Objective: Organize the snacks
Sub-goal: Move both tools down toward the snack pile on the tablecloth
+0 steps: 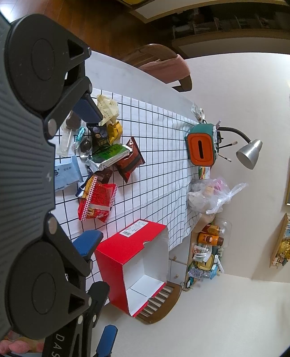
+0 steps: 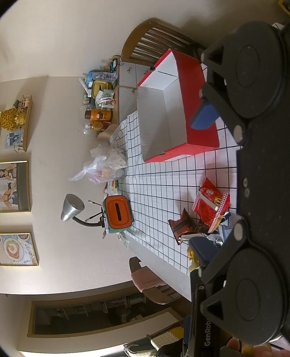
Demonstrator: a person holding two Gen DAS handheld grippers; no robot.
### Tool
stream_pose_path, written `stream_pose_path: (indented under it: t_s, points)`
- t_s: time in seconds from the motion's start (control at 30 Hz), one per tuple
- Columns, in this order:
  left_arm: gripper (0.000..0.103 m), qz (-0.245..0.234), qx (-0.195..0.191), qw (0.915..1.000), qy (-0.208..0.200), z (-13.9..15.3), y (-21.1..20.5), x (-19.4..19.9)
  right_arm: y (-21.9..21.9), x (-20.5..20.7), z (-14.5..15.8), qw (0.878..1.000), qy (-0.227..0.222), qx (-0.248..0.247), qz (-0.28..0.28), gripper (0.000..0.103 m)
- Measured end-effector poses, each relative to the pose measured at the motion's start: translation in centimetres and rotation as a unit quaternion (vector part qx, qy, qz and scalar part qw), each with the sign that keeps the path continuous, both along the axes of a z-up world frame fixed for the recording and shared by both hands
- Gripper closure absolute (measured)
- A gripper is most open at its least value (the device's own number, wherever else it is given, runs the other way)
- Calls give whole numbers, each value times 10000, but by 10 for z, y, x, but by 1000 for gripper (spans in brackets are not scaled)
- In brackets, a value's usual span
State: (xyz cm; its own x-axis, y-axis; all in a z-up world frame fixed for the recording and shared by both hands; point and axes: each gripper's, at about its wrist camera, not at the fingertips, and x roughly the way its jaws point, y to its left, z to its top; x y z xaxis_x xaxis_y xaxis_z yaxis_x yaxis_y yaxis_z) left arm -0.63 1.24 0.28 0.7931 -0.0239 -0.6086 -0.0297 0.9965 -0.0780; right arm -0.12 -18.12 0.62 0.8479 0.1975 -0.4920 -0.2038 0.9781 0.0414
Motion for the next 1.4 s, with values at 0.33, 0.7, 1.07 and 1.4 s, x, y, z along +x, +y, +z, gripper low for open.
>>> stream_pose_path:
  t_s: [0.33,0.7,1.07,1.4]
  points:
    - [0,41,-18,10000,53,-3,4,6,7,3,-5,10000,-12,-23,-1,0]
    - [0,131,-41,9995,282,-16,9,30,12,23,-13,9997,131,-194,122,0]
    - [0,659,-104,9951,736,-43,48,61,26,81,-43,9971,679,127,331,5]
    - [0,1166,-105,9874,1064,-62,86,83,51,145,-88,9775,2057,447,160,9]
